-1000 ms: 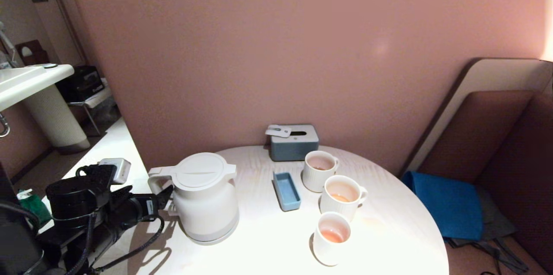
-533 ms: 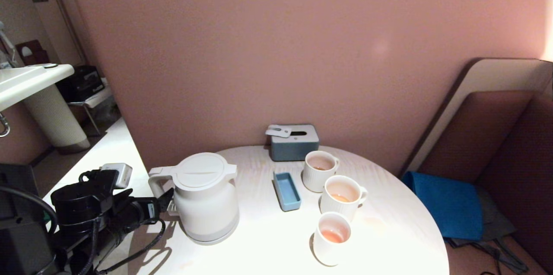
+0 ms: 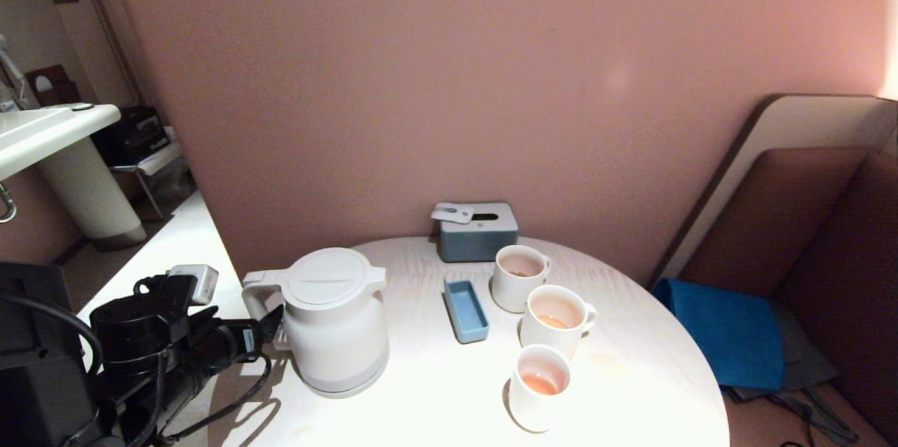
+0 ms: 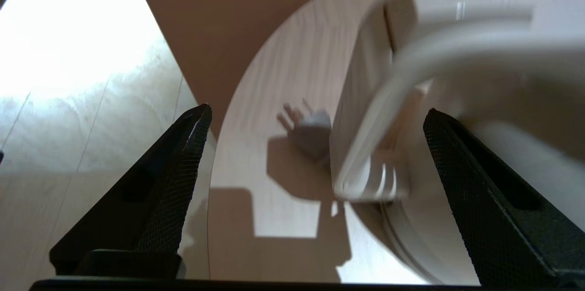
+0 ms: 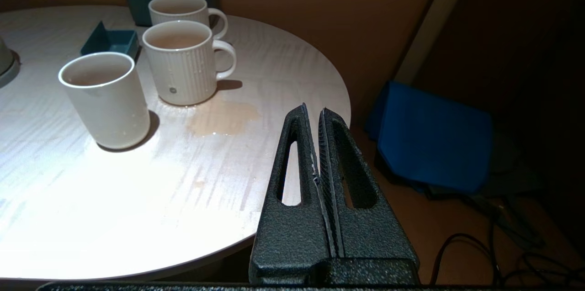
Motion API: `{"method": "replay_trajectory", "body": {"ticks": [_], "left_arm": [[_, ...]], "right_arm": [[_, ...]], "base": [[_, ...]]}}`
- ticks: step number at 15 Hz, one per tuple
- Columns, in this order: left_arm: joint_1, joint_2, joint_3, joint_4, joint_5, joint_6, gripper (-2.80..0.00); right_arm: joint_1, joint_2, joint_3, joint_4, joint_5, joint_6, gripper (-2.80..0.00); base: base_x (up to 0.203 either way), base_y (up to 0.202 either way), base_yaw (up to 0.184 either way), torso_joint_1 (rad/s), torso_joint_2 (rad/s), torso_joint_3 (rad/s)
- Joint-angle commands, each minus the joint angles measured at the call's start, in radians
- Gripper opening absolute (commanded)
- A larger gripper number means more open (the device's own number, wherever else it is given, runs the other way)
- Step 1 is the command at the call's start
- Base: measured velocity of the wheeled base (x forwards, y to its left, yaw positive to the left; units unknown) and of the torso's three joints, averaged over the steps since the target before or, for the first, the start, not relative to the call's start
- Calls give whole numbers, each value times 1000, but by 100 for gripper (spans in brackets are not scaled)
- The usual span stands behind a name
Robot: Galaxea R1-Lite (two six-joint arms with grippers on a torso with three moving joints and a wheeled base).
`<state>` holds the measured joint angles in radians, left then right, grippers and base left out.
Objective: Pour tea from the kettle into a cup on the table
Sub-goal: Pick up the kettle
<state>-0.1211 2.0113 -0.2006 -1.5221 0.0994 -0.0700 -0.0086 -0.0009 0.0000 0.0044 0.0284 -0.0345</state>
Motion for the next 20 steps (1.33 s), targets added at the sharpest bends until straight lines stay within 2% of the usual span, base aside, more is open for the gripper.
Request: {"method": "replay_trajectory", "body": {"ticks": [1, 5, 18, 19, 20], "left_arm": [[0, -2, -36, -48, 2, -4, 0], [0, 11, -45, -48, 3, -22, 0], [0, 34, -97, -48, 5, -24, 0], [1, 33, -99, -48, 5, -24, -192], [1, 30, -99, -48, 5, -24, -280]], "right_arm": [[0, 1, 0, 0, 1, -1, -280], [-1, 1, 0, 0, 1, -1, -280], [0, 1, 0, 0, 1, -1, -280], [1, 1, 0, 0, 1, -1, -280], [-1, 1, 0, 0, 1, -1, -280]], "base": [[0, 0, 0, 0, 0, 0], [0, 0, 0, 0, 0, 0], [0, 0, 0, 0, 0, 0], [0, 0, 0, 0, 0, 0], [0, 0, 0, 0, 0, 0]]}}
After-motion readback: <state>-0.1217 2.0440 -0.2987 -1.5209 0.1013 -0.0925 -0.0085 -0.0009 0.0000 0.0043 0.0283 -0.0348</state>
